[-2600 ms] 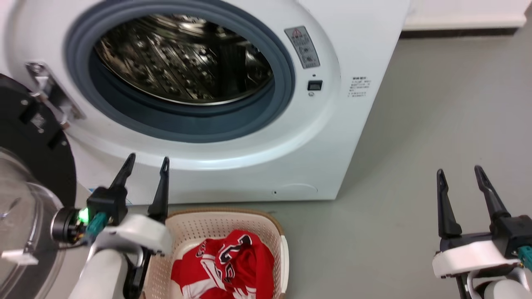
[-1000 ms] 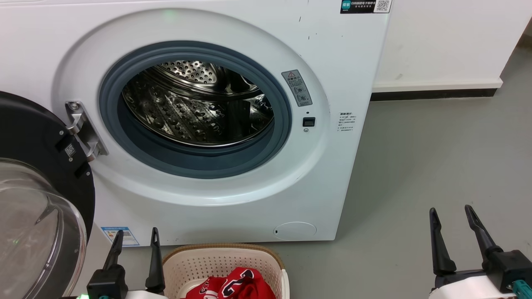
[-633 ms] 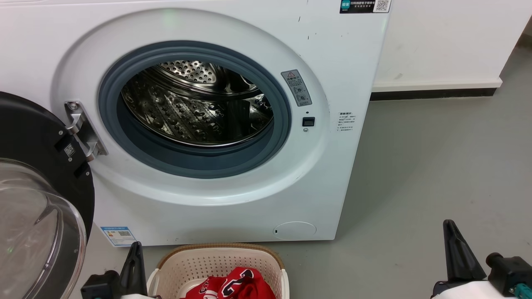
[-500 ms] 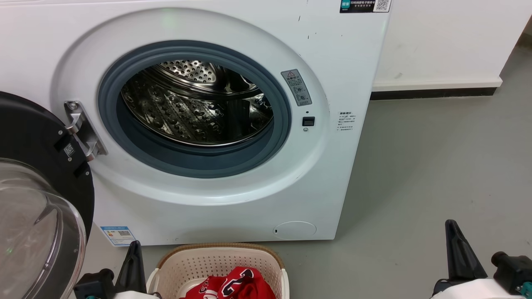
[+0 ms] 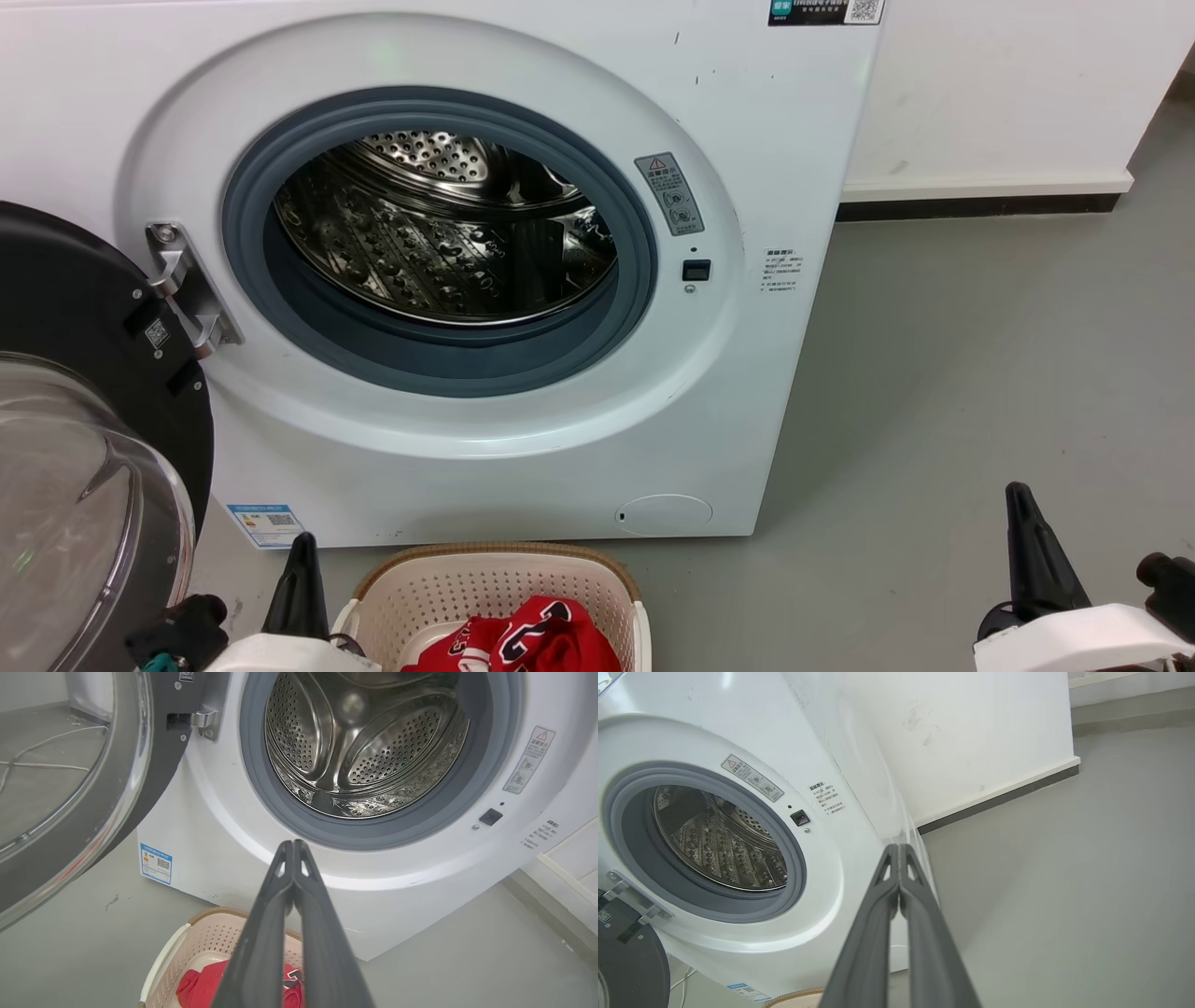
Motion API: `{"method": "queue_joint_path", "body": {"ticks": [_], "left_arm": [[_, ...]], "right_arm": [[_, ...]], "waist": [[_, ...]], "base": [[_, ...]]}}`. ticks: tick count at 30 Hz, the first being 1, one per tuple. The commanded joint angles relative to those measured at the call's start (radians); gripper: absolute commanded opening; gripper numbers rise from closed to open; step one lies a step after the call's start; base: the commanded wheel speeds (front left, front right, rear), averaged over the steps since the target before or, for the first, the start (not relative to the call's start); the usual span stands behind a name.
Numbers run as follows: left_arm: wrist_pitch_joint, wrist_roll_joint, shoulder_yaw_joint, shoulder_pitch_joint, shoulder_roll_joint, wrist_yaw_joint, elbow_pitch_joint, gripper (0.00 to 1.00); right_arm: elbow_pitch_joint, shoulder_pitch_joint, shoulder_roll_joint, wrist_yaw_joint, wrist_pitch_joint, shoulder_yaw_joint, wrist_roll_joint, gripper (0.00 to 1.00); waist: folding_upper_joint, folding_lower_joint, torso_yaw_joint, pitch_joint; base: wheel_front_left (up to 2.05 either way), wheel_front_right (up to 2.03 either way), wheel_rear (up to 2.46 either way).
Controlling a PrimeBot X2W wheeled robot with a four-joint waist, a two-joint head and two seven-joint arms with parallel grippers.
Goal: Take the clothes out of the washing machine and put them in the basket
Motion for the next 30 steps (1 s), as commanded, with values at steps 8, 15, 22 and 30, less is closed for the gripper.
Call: {"method": "queue_joint_path", "body": {"ticks": [8, 15, 22, 30], "left_arm": [[0.035, -0.157, 0.011, -0.051, 0.001, -0.019, -0.003, 0.0], [0.06, -0.262, 0.017, -0.065, -0.001, -0.03, 0.003, 0.0], [0.084, -0.359, 0.022, -0.078, -0.003, -0.04, 0.01, 0.0], [0.109, -0.462, 0.028, -0.093, -0.005, -0.05, 0.016, 0.0]], "right_arm": [[0.005, -0.046, -0.003, 0.0, 0.037, -0.004, 0.165, 0.0], [0.015, -0.061, -0.004, 0.0, 0.062, -0.006, 0.274, 0.0], [0.025, -0.075, -0.004, 0.0, 0.086, -0.007, 0.376, 0.0], [0.036, -0.089, -0.004, 0.0, 0.112, -0.009, 0.484, 0.0]], "waist": [[0.0, 0.0, 0.004, 0.003], [0.0, 0.0, 0.006, 0.006], [0.0, 0.0, 0.009, 0.009], [0.0, 0.0, 0.012, 0.012]], "base": [[0.0, 0.0, 0.0], [0.0, 0.0, 0.0], [0.0, 0.0, 0.0], [0.0, 0.0, 0.0]]}}
